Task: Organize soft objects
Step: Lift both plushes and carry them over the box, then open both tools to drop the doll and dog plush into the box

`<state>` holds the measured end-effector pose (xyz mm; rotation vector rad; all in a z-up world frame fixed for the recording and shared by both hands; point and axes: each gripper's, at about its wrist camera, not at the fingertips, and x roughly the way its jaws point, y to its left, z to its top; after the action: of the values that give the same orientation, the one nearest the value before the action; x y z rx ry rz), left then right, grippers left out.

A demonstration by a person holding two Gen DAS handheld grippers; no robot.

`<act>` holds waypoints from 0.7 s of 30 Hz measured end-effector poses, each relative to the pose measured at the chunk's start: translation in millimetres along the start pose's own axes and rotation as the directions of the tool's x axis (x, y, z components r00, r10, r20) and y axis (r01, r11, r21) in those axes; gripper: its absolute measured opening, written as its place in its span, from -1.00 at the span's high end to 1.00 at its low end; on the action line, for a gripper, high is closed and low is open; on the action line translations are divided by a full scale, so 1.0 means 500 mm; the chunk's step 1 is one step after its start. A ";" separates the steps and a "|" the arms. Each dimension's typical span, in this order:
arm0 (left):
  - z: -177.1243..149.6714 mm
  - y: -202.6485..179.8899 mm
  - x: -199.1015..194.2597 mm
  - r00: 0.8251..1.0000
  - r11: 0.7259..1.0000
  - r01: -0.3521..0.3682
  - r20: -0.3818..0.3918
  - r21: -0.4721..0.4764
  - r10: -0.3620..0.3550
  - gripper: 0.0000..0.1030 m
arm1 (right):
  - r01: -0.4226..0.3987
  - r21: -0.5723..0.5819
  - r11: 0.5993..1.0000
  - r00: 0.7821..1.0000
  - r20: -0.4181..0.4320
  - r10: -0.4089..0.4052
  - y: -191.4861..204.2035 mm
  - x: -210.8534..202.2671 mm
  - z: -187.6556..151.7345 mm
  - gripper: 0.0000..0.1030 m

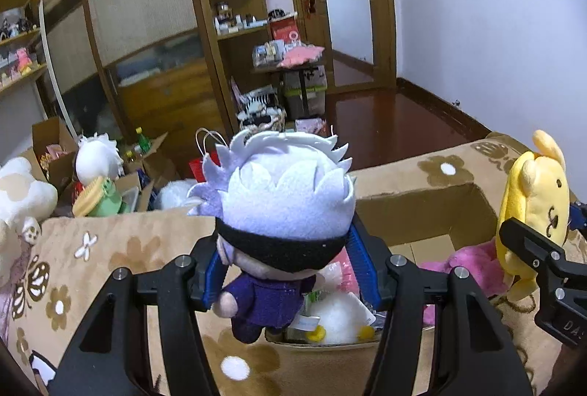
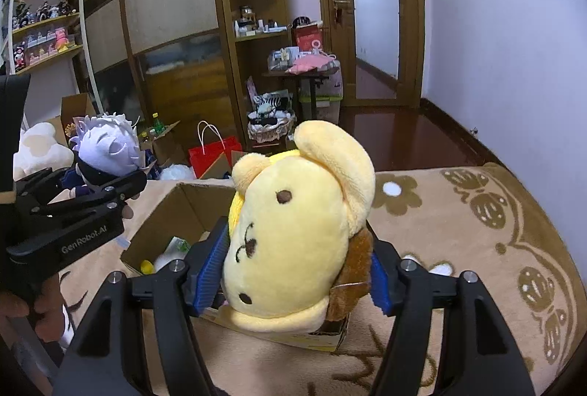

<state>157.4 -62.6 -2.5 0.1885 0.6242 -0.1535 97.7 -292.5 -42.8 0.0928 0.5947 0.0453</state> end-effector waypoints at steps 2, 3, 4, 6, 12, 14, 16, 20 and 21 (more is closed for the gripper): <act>-0.005 0.001 0.010 1.000 1.000 0.003 -0.014 -0.003 -0.003 -0.12 | -0.007 0.002 1.000 1.000 -0.011 0.007 -0.003 0.010 -0.004 -0.36; -0.006 0.001 0.014 1.000 1.000 0.006 -0.022 -0.004 -0.007 -0.12 | -0.012 -0.001 1.000 1.000 -0.015 0.012 -0.003 0.016 -0.006 -0.36; -0.009 0.002 0.019 0.999 1.000 0.012 -0.033 -0.006 -0.013 -0.12 | -0.016 -0.005 1.000 1.000 -0.018 0.016 -0.002 0.021 -0.007 -0.36; -0.014 0.002 0.029 0.998 1.000 0.026 -0.051 -0.012 -0.027 -0.12 | -0.021 -0.014 1.000 0.999 -0.028 0.020 0.000 0.030 -0.014 -0.37; -0.030 -0.005 0.060 0.993 0.998 0.066 -0.101 -0.021 -0.068 -0.13 | -0.031 -0.038 0.999 0.998 -0.056 0.029 0.013 0.052 -0.028 -0.37; -0.036 -0.012 0.068 0.990 0.997 0.079 -0.115 -0.015 -0.080 -0.14 | -0.031 -0.041 0.999 0.997 -0.066 0.028 0.016 0.058 -0.032 -0.37; -0.041 -0.017 0.073 0.988 0.996 0.084 -0.127 -0.013 -0.085 -0.15 | -0.033 -0.041 0.999 0.997 -0.075 0.030 0.016 0.064 -0.034 -0.39; -0.047 -0.019 0.082 0.985 0.996 0.085 -0.148 -0.015 -0.087 -0.16 | -0.030 -0.043 0.999 0.996 -0.086 0.026 0.017 0.071 -0.038 -0.52; -0.046 -0.017 0.084 0.984 0.996 0.086 -0.153 -0.018 -0.088 -0.21 | -0.028 -0.043 0.999 0.996 -0.087 0.024 0.017 0.072 -0.039 -0.52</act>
<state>176.4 -69.6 -47.0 0.1632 0.7873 -0.2211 116.2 -280.1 -77.9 0.0558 0.6790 0.0877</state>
